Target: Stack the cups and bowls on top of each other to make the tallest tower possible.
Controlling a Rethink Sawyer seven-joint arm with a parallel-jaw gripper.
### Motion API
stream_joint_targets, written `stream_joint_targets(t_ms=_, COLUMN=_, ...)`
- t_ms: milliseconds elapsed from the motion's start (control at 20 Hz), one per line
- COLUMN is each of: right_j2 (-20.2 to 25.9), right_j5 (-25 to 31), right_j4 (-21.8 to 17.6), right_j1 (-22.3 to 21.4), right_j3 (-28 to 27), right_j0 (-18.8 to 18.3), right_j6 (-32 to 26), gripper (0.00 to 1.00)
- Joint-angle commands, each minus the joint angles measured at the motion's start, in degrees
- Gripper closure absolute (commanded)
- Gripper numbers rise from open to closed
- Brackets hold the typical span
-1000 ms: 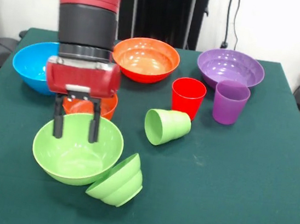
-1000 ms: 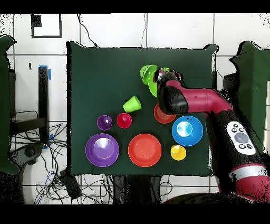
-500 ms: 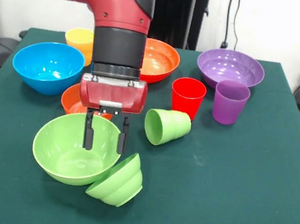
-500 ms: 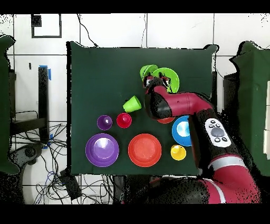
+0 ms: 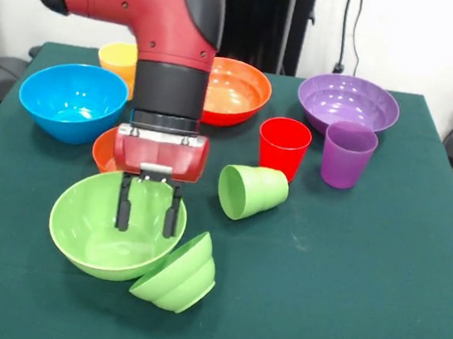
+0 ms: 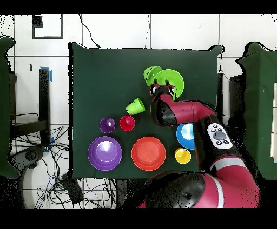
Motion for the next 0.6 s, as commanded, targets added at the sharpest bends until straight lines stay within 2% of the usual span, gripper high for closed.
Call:
stream_joint_targets(t_ms=50, right_j2=0.97, right_j5=-1.49, right_j4=-3.42, right_j1=3.98, right_j3=-2.51, right_j0=-3.56, right_j6=2.49, gripper=0.00)
stream_joint_targets(t_ms=150, right_j2=2.21, right_j5=-1.45, right_j4=-4.41, right_j1=4.07, right_j3=-2.20, right_j0=-5.28, right_j6=1.73, gripper=0.00)
stream_joint_targets(t_ms=350, right_j2=1.84, right_j5=-2.69, right_j4=-4.89, right_j1=6.54, right_j3=-4.24, right_j0=-6.13, right_j6=1.40, gripper=0.00)
stream_joint_targets(t_ms=600, right_j2=-1.64, right_j5=-5.04, right_j4=-2.71, right_j1=10.65, right_j3=-7.83, right_j0=-3.52, right_j6=2.53, gripper=0.00)
